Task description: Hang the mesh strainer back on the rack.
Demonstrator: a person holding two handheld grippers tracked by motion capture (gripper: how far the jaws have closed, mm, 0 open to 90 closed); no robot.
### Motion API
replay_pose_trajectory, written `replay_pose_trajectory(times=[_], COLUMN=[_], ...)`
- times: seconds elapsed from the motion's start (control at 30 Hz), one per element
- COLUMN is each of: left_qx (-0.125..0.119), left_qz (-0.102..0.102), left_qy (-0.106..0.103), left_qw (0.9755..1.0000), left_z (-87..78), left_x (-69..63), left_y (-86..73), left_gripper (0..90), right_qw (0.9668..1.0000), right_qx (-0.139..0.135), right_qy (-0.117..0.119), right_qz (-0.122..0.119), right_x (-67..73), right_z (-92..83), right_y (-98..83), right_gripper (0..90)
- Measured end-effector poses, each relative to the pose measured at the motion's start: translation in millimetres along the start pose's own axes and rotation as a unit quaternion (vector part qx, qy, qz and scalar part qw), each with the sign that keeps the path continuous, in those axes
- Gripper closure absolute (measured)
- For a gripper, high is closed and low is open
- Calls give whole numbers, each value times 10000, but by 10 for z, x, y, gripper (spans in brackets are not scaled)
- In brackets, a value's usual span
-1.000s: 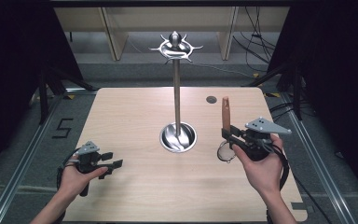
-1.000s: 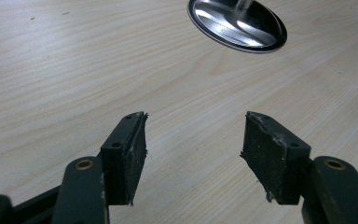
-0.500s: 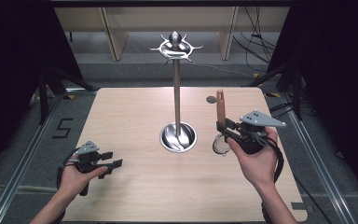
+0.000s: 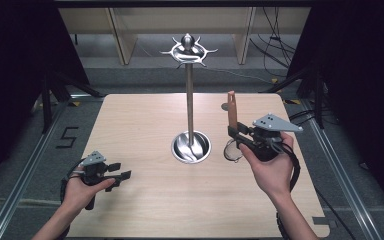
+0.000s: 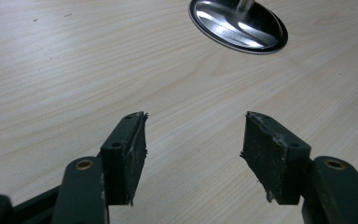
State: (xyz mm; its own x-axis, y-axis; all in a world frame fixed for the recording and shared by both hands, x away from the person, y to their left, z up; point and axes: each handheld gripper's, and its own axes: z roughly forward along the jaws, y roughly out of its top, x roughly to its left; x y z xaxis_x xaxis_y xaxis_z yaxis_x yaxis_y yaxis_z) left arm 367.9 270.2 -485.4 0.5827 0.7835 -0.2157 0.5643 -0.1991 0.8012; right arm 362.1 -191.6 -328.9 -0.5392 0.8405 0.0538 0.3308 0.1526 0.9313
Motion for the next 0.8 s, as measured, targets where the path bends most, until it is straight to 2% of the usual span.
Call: replay_pose_trajectory(times=[0.07, 0.13, 0.2, 0.23, 0.27, 0.3, 0.33, 0.43, 0.47, 0.53, 0.6, 0.63, 0.67, 0.8], left_qx=[-14, -17, -8, -15, 8, 2, 4, 5, 3, 6, 11, 14, 9, -1], left_qz=[-23, -5, -38, -25, 5, -10, -17, -17, -6, -11, -10, -8, -3, -7], left_qy=[-4, -5, 10, 10, 16, 15, 13, 12, 11, 9, 12, 11, 23, 11], left_qw=[10000, 10000, 10000, 10000, 10000, 10000, 10000, 10000, 10000, 10000, 10000, 10000, 10000, 10000], left_z=[1, -1, -5, -5, -10, -9, -9, -10, -10, -10, -11, -11, -10, -8], left_x=[-1, -1, -7, -6, -1, -2, -2, -1, 0, 0, 0, 0, 0, 0], left_y=[0, 1, 1, 2, 3, 1, 1, 1, 1, 0, 0, -1, 0, -1], left_gripper=[385, 385, 385, 385, 385, 385, 385, 385, 385, 385, 385, 385, 385, 385], right_qw=[9999, 9999, 10000, 9999, 9999, 9999, 9999, 9998, 9999, 9998, 9998, 9998, 9998, 9997], right_qx=[41, 49, 15, -19, -66, 8, -58, -8, -74, -75, -114, -90, -147, -141], right_qy=[99, 66, 75, 80, 96, 146, 109, 130, 154, 156, 143, 199, 153, 209], right_qz=[-15, 119, -47, 93, -45, 3, -40, 124, 1, 63, -61, 0, -43, -13], right_x=[4, 27, 17, 41, 26, 39, 35, 67, 54, 71, 66, 78, 77, 99], right_z=[13, 14, 21, 23, 31, 26, 32, 36, 48, 57, 64, 69, 74, 79], right_y=[7, 18, 30, 35, 42, 53, 58, 78, 84, 95, 115, 121, 128, 164], right_gripper=[694, 694, 694, 694, 694, 694, 694, 694, 695, 695, 694, 694, 694, 694])
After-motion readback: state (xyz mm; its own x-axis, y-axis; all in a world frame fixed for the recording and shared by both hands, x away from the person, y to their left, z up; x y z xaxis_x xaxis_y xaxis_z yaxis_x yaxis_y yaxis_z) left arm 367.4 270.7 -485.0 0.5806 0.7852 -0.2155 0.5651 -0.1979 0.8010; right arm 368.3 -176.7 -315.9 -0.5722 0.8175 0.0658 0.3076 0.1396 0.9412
